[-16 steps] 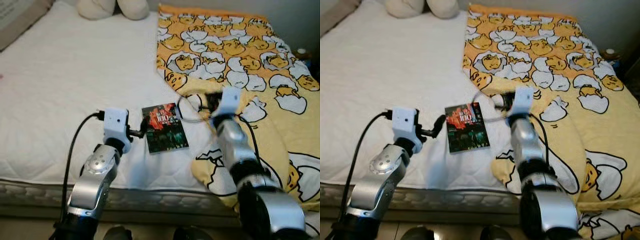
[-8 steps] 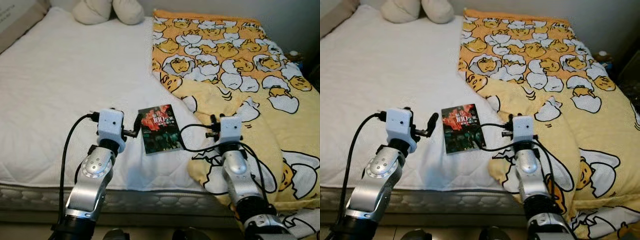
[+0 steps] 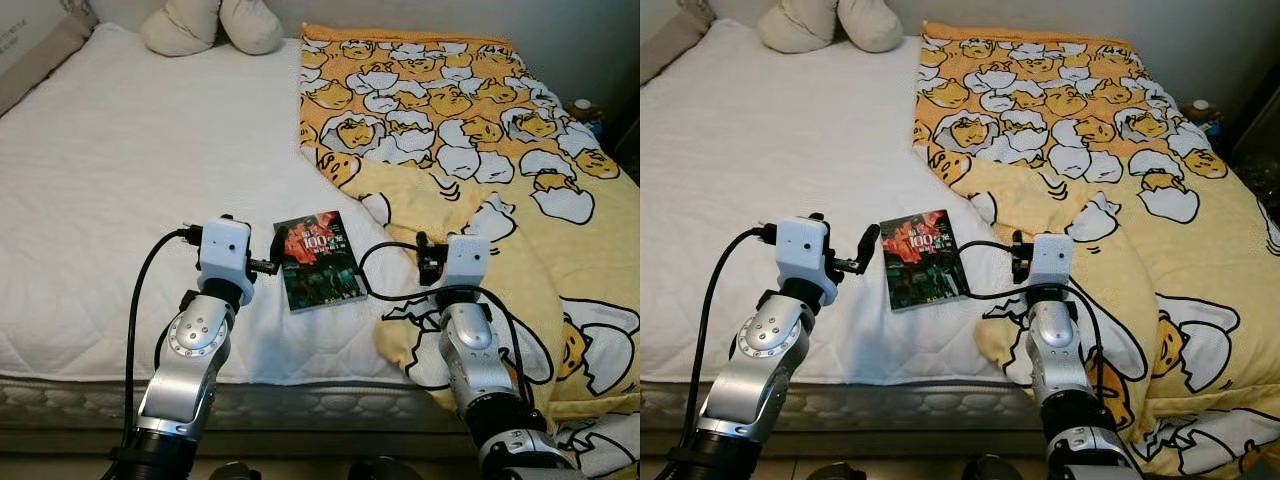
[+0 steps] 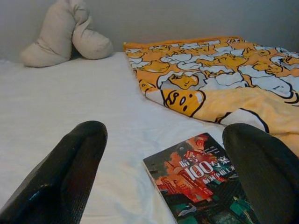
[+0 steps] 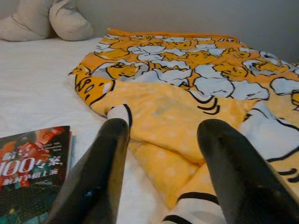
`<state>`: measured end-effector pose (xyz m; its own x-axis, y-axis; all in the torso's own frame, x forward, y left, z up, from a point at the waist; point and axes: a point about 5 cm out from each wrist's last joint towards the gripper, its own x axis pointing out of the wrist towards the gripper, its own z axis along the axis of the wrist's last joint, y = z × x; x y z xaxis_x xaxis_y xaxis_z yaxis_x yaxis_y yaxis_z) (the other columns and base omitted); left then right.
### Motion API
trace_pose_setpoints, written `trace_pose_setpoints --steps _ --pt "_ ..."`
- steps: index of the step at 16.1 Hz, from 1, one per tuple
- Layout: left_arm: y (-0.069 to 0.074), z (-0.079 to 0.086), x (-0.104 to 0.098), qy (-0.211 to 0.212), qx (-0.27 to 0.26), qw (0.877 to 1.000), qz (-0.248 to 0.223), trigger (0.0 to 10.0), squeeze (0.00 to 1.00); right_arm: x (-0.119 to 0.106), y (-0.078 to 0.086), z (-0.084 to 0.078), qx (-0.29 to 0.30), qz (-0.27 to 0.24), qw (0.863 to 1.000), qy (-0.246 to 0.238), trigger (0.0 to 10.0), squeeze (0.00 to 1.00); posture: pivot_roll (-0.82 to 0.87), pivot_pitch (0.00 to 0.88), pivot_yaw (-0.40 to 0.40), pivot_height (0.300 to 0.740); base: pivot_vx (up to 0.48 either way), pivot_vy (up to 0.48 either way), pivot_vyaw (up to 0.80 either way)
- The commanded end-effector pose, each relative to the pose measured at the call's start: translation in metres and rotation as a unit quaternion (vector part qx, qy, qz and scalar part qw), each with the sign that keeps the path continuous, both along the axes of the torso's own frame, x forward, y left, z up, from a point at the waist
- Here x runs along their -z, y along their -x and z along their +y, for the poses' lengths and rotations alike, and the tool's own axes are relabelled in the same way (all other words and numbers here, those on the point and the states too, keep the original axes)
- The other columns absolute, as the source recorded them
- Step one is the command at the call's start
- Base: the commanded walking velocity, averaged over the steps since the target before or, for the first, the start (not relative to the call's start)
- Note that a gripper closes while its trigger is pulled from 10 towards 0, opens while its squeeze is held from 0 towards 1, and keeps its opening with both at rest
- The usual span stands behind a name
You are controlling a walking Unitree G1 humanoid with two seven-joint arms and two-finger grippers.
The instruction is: Clean up the room
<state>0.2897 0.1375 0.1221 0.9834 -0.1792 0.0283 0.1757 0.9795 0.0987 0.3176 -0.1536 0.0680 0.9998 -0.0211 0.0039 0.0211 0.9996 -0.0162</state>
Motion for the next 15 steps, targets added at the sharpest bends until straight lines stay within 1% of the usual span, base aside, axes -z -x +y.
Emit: trace_pose_setpoints --steps 1,3,6,7,8,11,13,15 --pt "0.000 0.001 0.002 -0.004 0.000 1.000 0.003 10.0 0.00 -0.003 -0.003 0.002 -0.005 -0.001 1.000 -0.008 10.0 1.00 0.05 0.000 -0.003 0.727 0.000 0.000 0.00" --pt "0.002 0.004 0.002 -0.006 -0.001 1.000 0.004 10.0 0.00 -0.001 -0.003 0.004 -0.007 0.007 1.000 -0.017 10.0 1.00 0.06 0.000 -0.001 0.727 0.000 0.000 0.00" --pt "0.008 0.007 0.003 -0.006 -0.002 1.000 0.005 10.0 0.00 0.003 -0.005 0.007 -0.011 0.026 0.999 -0.044 10.0 1.00 0.06 0.000 0.006 0.727 0.000 0.000 0.00" --pt "0.015 0.004 0.003 0.024 0.018 0.999 0.010 10.0 0.00 0.001 -0.009 0.011 -0.021 0.029 0.998 -0.047 10.0 1.00 0.08 0.000 0.007 0.727 0.000 0.000 0.00" --pt "0.016 0.004 0.002 0.031 0.023 0.999 0.011 10.0 0.00 0.000 -0.011 0.012 -0.024 0.033 0.998 -0.053 10.0 1.00 0.08 0.000 0.008 0.727 0.000 0.000 0.00" --pt "0.019 0.009 0.002 0.021 0.019 1.000 0.011 10.0 0.00 0.002 -0.017 0.018 -0.044 0.058 0.994 -0.083 10.0 1.00 0.10 0.000 0.006 0.727 0.000 0.000 0.00" --pt "0.022 0.012 0.001 0.017 0.017 1.000 0.013 10.0 0.00 0.001 -0.019 0.020 -0.045 0.061 0.993 -0.093 10.0 1.00 0.11 0.000 0.007 0.727 0.000 0.000 0.00" --pt "0.026 0.016 0.002 0.012 0.017 1.000 0.018 10.0 0.00 0.004 -0.020 0.026 -0.045 0.077 0.990 -0.110 10.0 1.00 0.13 0.000 0.011 0.727 0.000 0.000 0.00"
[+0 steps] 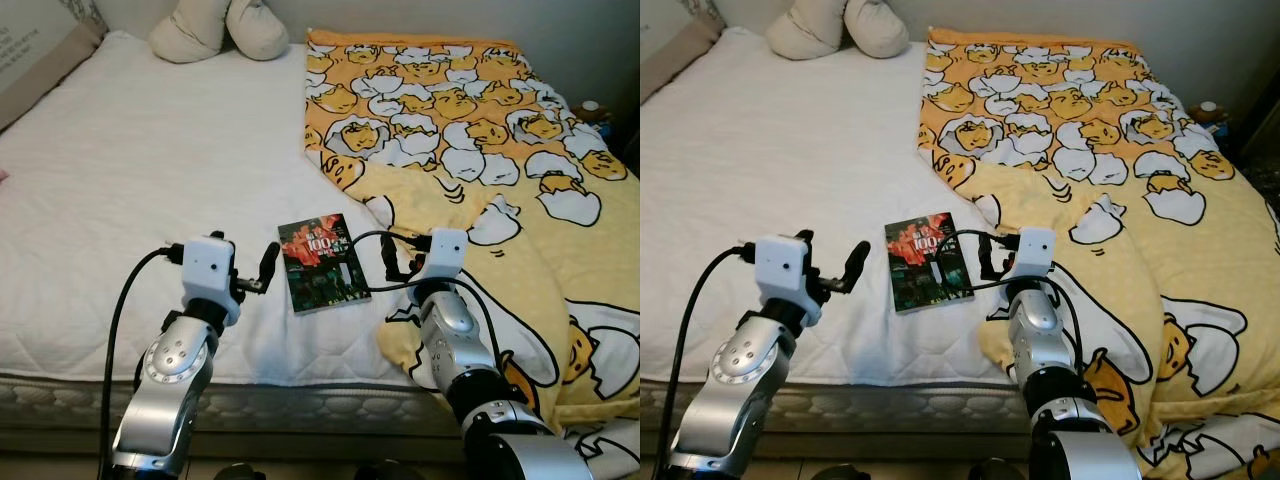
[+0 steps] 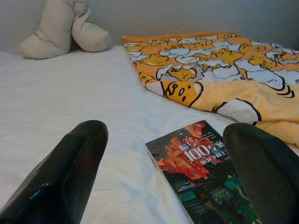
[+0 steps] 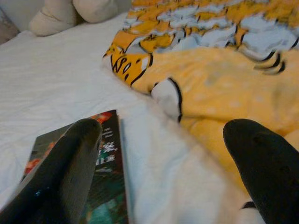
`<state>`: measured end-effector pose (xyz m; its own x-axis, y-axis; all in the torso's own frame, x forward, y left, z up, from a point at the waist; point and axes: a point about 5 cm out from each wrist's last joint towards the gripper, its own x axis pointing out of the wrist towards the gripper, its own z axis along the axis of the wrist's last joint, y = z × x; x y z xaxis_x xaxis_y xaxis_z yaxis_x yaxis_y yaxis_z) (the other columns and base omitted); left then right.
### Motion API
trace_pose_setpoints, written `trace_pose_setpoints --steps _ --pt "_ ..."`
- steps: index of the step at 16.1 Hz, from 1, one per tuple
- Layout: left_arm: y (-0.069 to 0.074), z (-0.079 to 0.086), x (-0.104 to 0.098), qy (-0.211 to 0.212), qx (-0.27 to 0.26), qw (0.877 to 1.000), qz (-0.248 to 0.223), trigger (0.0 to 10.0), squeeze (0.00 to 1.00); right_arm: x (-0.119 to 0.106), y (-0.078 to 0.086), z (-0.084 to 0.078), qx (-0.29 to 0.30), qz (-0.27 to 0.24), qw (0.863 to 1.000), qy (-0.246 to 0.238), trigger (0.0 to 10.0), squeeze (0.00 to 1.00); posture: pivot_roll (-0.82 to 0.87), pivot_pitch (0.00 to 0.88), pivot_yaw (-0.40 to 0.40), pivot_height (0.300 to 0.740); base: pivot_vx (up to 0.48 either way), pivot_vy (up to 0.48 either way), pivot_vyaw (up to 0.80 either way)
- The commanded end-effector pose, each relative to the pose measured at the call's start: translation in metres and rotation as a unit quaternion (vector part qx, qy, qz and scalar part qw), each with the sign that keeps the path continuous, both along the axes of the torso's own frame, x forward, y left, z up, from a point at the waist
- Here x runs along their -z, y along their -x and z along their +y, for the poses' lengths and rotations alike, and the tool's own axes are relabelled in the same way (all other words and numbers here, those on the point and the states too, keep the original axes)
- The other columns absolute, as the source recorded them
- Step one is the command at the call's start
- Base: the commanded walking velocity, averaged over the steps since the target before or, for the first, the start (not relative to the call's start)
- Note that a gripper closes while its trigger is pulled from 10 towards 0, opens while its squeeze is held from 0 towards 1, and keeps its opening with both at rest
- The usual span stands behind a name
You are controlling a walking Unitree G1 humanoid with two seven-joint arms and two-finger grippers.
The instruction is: Clean up the room
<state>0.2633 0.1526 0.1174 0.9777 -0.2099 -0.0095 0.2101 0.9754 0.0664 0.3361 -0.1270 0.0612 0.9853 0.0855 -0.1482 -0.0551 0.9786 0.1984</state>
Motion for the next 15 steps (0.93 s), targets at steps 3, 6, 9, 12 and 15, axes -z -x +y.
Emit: trace_pose_setpoints --steps 3,6,9,12,15 --pt "0.008 0.010 -0.006 -0.015 -0.001 1.000 0.005 10.0 0.00 0.007 -0.003 0.015 -0.011 0.052 0.998 -0.035 10.0 0.00 0.18 0.013 0.036 0.727 0.000 0.000 0.00" --pt "0.020 0.020 -0.008 -0.031 -0.003 0.999 0.014 10.0 0.00 0.012 -0.004 0.022 -0.006 0.093 0.994 -0.053 10.0 0.00 0.23 0.051 0.054 0.727 0.000 0.000 0.00" --pt "0.025 0.029 -0.011 -0.042 -0.012 0.999 0.021 10.0 0.00 0.016 -0.003 0.019 0.011 0.107 0.994 -0.018 10.0 0.00 0.26 0.075 0.062 0.727 0.000 0.000 0.00" --pt "0.029 0.032 -0.014 -0.046 -0.010 0.998 0.036 10.0 0.00 0.027 0.005 0.028 0.001 0.138 0.990 -0.009 10.0 0.00 0.26 0.092 0.089 0.727 0.000 0.000 0.00" --pt "0.028 0.027 -0.016 -0.046 0.001 0.998 0.038 10.0 0.00 0.029 0.006 0.037 -0.003 0.160 0.987 -0.024 10.0 0.00 0.27 0.101 0.099 0.727 0.000 0.000 0.00"
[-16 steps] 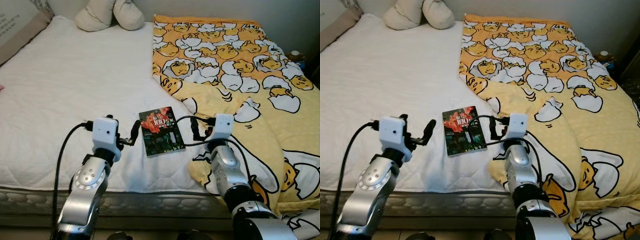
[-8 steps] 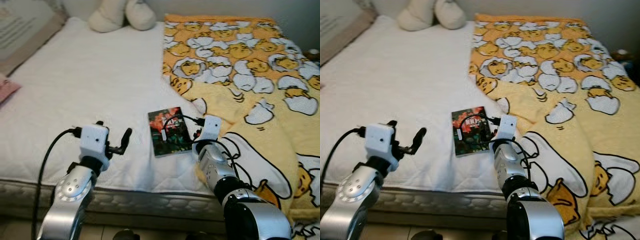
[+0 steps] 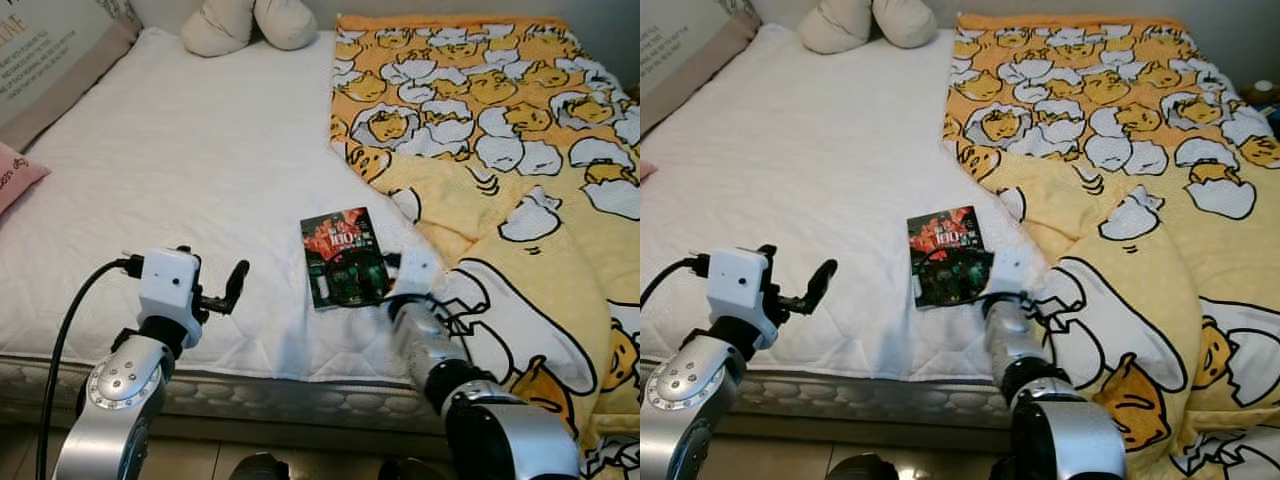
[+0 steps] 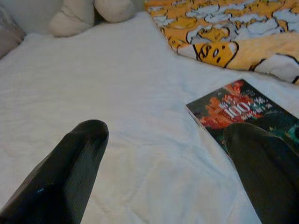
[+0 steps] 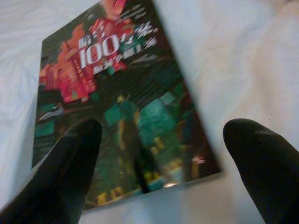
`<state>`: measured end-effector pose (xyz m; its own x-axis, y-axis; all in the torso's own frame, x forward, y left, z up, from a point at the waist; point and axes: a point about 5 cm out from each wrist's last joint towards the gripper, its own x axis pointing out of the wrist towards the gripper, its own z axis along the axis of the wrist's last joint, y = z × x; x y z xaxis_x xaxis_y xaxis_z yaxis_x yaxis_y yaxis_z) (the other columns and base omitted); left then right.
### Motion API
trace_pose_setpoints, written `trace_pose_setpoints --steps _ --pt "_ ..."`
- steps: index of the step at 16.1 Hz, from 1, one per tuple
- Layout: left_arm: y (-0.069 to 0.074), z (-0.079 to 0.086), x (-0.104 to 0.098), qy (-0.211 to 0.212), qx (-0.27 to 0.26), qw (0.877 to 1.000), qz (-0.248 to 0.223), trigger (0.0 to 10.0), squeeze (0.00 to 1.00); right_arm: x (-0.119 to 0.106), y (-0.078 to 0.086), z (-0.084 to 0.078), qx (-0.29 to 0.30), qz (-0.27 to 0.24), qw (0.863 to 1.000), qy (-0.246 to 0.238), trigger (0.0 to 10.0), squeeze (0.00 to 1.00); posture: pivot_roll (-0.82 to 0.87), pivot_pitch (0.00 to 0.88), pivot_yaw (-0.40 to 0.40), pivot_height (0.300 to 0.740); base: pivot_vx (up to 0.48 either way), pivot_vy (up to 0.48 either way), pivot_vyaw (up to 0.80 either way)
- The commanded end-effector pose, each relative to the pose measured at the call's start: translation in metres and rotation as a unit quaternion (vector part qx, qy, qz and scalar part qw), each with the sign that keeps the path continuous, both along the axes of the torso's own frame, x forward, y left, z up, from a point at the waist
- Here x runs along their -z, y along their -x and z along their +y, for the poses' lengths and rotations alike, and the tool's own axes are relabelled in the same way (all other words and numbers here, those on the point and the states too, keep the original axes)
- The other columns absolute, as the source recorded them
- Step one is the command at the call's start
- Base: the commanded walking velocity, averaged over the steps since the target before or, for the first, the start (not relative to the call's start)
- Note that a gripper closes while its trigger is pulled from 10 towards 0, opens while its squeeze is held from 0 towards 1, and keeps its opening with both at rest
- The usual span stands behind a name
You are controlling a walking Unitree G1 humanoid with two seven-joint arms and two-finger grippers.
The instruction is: Clean up the room
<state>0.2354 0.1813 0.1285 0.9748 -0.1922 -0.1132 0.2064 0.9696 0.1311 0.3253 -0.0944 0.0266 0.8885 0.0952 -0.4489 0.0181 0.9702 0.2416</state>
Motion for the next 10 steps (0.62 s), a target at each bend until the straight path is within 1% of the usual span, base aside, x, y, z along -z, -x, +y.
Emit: trace_pose_setpoints --steps 1,3,5,7,8,10 --pt "0.001 -0.001 -0.005 -0.004 0.008 1.000 -0.005 10.0 0.00 -0.005 -0.004 0.004 -0.003 0.000 1.000 0.002 10.0 0.00 0.27 0.102 0.099 0.727 0.000 0.000 0.00" --pt "0.001 0.001 -0.005 -0.006 0.008 1.000 -0.001 10.0 0.00 -0.003 -0.003 0.004 -0.006 0.007 1.000 0.027 10.0 0.00 0.27 0.106 0.103 0.727 0.000 0.000 0.00" --pt "0.001 0.002 -0.006 -0.008 0.007 1.000 0.002 10.0 0.00 0.003 0.002 0.007 -0.012 0.024 0.999 0.033 10.0 0.00 0.27 0.111 0.107 0.727 0.000 0.000 0.00" --pt "0.001 0.002 -0.006 -0.009 0.008 1.000 0.004 10.0 0.00 0.008 0.006 0.011 -0.009 0.041 0.999 0.015 10.0 0.00 0.27 0.114 0.110 0.727 0.000 0.000 0.00" --pt "0.002 0.002 -0.006 -0.010 0.008 1.000 0.005 10.0 0.00 0.010 0.009 0.013 0.001 0.053 0.999 -0.007 10.0 0.00 0.28 0.117 0.112 0.727 0.000 0.000 0.00" --pt "0.002 0.002 -0.007 -0.011 0.010 1.000 0.007 10.0 0.00 0.015 0.013 0.013 0.017 0.072 0.997 -0.035 10.0 0.00 0.28 0.121 0.115 0.727 0.000 0.000 0.00"
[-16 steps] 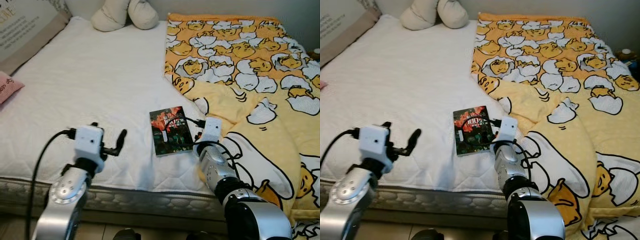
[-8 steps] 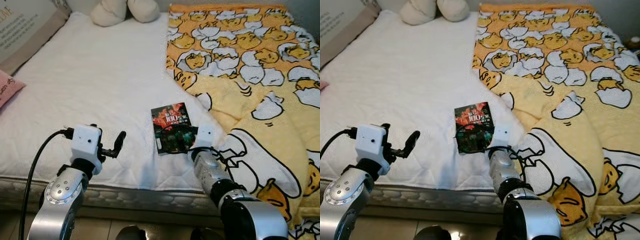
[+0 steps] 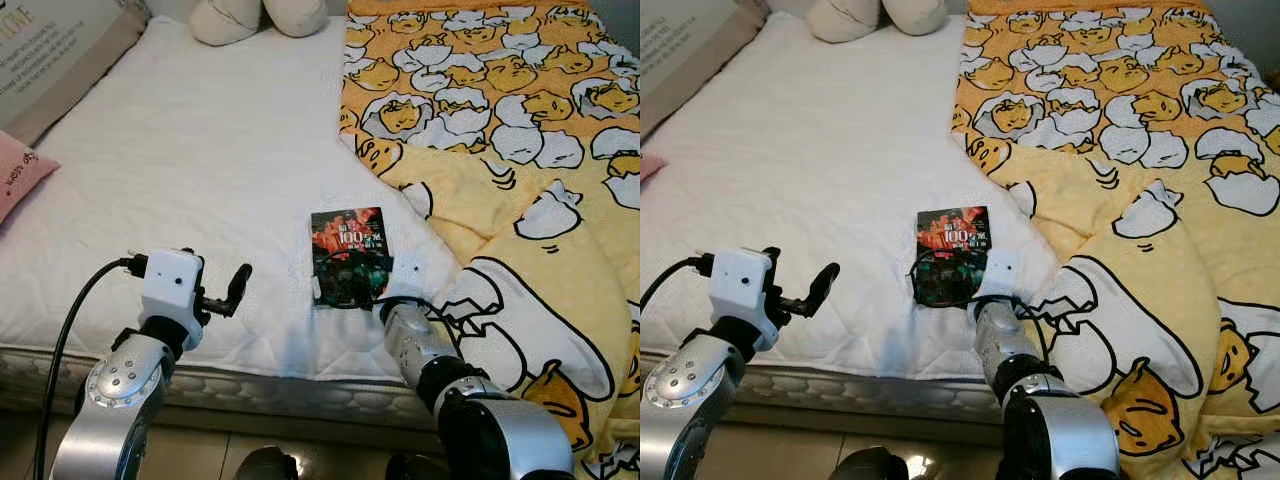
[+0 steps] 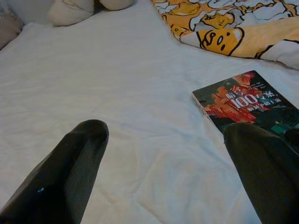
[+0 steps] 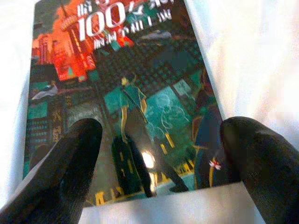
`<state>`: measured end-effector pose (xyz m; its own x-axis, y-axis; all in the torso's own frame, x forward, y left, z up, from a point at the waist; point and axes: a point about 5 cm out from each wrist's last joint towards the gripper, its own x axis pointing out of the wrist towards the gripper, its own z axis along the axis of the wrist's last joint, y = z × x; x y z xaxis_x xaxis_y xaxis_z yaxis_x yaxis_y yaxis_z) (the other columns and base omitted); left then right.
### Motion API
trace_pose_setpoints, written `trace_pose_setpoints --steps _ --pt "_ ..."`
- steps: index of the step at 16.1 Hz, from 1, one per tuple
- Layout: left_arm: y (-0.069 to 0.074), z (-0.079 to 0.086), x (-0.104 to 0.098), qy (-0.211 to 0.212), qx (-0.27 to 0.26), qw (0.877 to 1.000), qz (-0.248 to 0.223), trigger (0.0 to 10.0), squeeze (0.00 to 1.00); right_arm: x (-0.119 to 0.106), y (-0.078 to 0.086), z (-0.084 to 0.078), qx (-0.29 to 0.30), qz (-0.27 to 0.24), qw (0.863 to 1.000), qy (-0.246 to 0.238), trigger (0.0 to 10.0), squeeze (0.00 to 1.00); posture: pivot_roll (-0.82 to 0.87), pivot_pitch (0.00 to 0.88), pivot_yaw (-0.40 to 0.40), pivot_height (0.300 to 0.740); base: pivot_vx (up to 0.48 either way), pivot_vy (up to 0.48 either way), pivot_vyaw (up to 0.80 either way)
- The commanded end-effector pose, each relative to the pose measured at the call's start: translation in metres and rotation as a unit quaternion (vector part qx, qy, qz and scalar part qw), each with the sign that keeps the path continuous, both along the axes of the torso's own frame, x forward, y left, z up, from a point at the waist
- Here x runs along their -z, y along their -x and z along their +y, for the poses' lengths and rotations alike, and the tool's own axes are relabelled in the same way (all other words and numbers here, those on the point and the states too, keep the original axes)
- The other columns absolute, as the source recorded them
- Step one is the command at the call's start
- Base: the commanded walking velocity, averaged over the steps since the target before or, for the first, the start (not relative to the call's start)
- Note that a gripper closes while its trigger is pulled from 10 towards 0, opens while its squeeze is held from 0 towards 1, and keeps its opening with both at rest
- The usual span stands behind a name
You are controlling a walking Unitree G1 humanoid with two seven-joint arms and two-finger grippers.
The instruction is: Clean up the room
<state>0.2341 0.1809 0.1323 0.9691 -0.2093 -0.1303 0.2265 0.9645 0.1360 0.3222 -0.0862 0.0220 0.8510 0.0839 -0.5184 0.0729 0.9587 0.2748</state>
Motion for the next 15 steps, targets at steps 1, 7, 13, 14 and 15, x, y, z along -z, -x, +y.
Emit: trace_pose_setpoints --steps 1,7,13,14,15 --pt "0.001 0.003 -0.003 -0.007 0.000 1.000 0.000 10.0 0.00 0.013 0.011 0.004 0.004 0.036 0.999 -0.020 10.0 0.00 0.28 0.123 0.118 0.727 0.000 0.000 0.00" --pt "-0.001 0.002 -0.004 -0.010 0.005 1.000 0.004 10.0 0.00 0.024 0.021 0.001 0.069 0.089 0.982 -0.150 0.0 0.00 0.28 0.125 0.126 0.727 0.000 0.000 0.00" --pt "-0.004 0.002 -0.005 -0.012 0.010 1.000 0.004 10.0 0.00 0.020 0.018 0.006 0.056 0.069 0.979 -0.183 0.0 0.00 0.27 0.128 0.138 0.727 0.000 0.000 0.00" --pt "-0.005 0.002 -0.005 -0.012 0.011 1.000 0.004 10.0 0.00 0.018 0.016 0.008 0.047 0.061 0.981 -0.177 0.0 0.00 0.27 0.127 0.140 0.727 0.000 0.000 0.00" --pt "-0.006 0.002 -0.005 -0.013 0.012 1.000 0.005 10.0 0.00 0.015 0.014 0.010 0.034 0.051 0.983 -0.174 0.0 0.00 0.26 0.125 0.142 0.727 0.000 0.000 0.00"
